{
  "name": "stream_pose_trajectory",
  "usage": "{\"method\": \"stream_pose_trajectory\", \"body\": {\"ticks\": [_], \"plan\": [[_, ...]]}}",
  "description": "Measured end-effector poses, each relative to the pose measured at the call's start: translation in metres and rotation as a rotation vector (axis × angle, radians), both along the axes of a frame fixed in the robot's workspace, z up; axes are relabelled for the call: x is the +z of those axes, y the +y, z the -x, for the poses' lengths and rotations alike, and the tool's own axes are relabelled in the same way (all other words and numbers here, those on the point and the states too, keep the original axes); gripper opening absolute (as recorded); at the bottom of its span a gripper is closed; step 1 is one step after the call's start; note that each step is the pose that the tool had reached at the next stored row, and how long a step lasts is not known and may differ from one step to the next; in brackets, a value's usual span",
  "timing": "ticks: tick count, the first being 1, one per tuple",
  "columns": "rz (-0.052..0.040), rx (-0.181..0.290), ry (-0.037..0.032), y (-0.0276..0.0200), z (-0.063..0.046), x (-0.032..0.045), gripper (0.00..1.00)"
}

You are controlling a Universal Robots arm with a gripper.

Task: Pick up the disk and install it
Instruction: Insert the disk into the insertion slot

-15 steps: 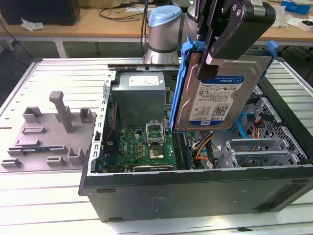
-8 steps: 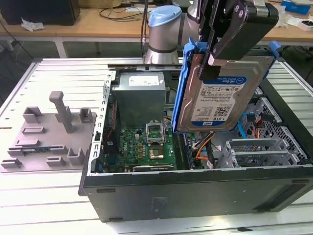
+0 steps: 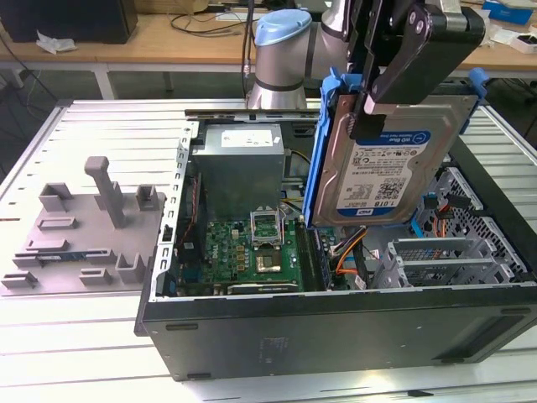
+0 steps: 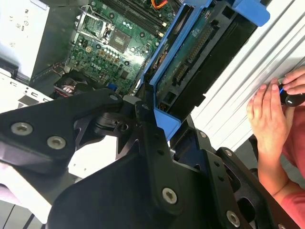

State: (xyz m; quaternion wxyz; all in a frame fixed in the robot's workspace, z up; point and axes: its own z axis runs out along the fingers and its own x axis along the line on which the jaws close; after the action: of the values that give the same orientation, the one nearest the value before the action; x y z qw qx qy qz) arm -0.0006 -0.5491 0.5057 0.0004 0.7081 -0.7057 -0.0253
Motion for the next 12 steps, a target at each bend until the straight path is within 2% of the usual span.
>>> {"method": "stream_pose_trajectory", "body": {"ticks": [8,12], "plan": [[-0.0012,0.000,-0.0001,-0.0004,-0.0001,-0.0003,0.36],[-0.0061,0.000,-0.0001,-0.0007,-0.0001,-0.0004,0.36]]}}
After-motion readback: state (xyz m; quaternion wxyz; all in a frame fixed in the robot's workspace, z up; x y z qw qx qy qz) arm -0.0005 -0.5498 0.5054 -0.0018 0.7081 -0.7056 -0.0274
